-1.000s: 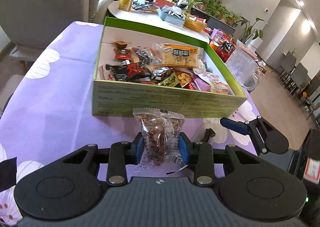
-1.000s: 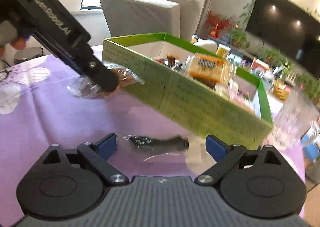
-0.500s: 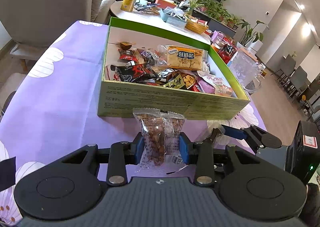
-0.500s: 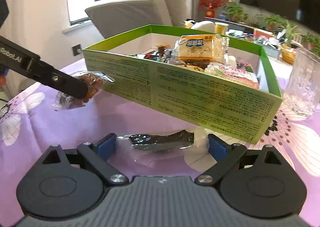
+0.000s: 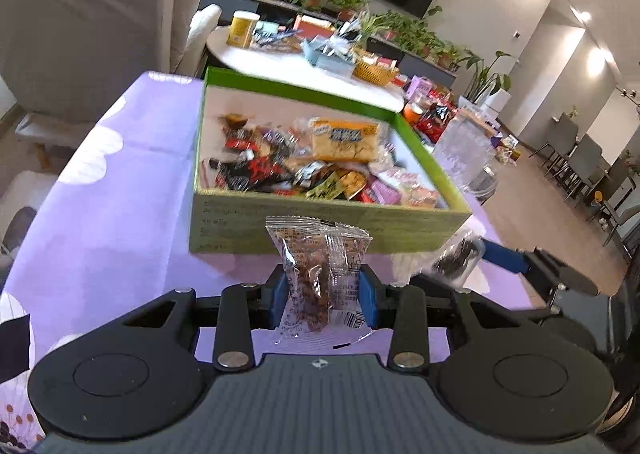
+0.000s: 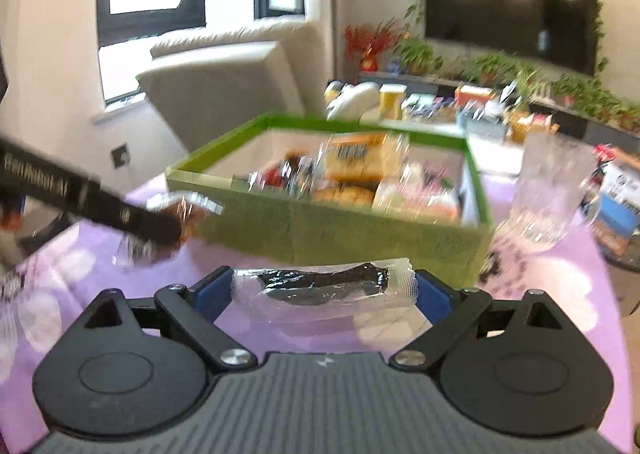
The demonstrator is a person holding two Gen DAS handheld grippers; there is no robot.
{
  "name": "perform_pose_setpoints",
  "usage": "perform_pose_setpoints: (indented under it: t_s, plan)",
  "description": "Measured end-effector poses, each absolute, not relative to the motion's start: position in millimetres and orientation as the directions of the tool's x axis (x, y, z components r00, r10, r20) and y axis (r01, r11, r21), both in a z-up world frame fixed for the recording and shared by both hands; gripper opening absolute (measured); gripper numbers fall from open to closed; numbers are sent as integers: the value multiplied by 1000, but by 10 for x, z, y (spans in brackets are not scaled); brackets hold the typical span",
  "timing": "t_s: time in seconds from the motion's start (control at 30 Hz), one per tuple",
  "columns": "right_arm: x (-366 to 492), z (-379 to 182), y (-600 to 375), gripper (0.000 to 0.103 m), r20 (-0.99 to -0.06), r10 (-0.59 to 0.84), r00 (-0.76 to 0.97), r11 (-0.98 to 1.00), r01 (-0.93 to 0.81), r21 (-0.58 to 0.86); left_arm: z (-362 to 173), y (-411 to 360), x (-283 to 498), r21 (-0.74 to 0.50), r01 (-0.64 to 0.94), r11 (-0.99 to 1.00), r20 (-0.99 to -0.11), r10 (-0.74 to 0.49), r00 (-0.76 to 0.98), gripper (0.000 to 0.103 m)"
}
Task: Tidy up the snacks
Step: 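Lower both snacks into the box and open both tools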
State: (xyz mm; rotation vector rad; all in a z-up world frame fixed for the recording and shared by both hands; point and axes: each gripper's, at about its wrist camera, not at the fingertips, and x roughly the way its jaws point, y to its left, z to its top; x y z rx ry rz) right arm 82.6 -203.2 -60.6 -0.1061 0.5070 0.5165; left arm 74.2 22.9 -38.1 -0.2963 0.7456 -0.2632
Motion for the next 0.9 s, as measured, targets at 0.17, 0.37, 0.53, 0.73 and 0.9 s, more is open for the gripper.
perform_pose_setpoints:
  t_s: [0.17,0.37,0.53,0.73,0.9]
  plan:
    - [912,-400,-2087,47,-423,423,802,898,-434,76,-196,218,814,-331,151,931,-587,-329,740,34]
    - [1118,-290,-2059,47,-413,413,812,909,-397,127,-58,238,998,-304,155,940,-566,-309,764,34]
    - [1240,-239,-2013,47,-402,404,822,913,-387,127,-51,221,1179,-270,154,950,-572,-287,768,34]
    - [1461,-258,-1992,47,-424,391,817,920,-356,162,-72,184,1424,-235,160,959,-581,-271,767,34]
    - [1612,-271,-1978,47,-431,377,820,926,-337,169,-111,172,1578,-216,155,964,-589,-255,767,34]
